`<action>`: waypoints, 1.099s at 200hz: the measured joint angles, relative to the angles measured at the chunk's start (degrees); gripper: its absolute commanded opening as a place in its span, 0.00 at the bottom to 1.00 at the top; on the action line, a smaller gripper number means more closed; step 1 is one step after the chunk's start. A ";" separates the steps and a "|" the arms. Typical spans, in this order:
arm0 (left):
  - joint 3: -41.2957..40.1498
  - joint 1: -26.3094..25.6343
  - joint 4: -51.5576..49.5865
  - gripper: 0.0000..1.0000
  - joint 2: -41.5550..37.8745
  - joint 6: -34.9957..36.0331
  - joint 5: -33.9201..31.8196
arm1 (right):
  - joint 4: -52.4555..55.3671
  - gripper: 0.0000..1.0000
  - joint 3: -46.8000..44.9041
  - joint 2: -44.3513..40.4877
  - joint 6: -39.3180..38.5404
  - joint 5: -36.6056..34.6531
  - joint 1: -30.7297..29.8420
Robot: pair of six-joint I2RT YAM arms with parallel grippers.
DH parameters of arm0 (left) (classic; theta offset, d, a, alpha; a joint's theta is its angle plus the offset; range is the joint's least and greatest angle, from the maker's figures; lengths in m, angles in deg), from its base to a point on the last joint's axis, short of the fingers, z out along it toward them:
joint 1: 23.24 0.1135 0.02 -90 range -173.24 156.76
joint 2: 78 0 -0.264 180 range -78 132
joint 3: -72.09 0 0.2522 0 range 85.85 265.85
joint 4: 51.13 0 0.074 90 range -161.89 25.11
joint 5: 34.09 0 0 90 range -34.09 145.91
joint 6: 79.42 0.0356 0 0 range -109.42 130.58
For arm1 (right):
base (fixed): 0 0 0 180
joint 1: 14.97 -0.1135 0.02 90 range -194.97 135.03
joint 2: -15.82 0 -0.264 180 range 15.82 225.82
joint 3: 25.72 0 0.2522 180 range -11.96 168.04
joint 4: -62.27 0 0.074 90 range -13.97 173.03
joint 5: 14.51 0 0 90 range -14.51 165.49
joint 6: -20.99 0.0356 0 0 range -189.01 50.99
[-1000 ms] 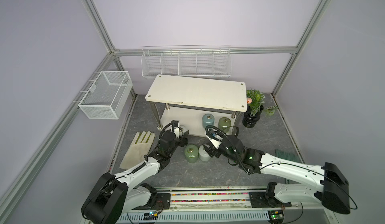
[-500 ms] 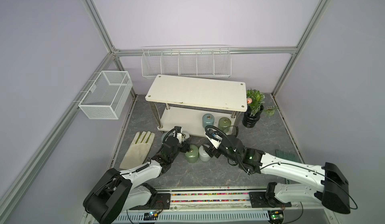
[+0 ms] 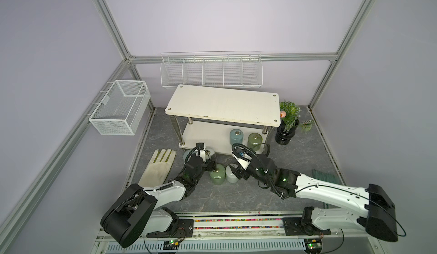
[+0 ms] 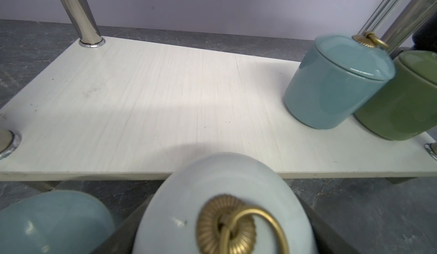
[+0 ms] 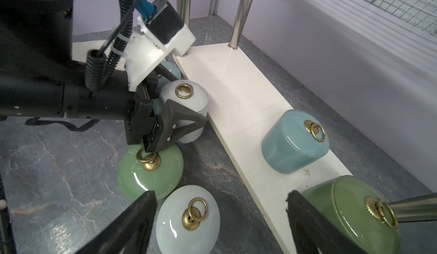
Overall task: Remove the tea canisters from the shelf
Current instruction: Place the tea canister at the center of the board.
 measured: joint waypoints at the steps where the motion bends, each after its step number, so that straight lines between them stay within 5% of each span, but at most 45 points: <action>1: 0.00 0.00 0.00 0.83 0.02 0.00 -0.04 | 0.00 0.89 0.00 0.02 0.00 0.00 0.00; 112: 0.28 0.02 -5.11 0.84 -0.85 -2.36 -6.91 | 0.04 0.89 0.02 0.48 -0.17 -0.59 -0.28; 220: 3.48 0.00 -6.38 0.97 3.93 -4.68 -9.16 | 0.04 0.89 0.02 0.48 -0.22 -0.92 -0.66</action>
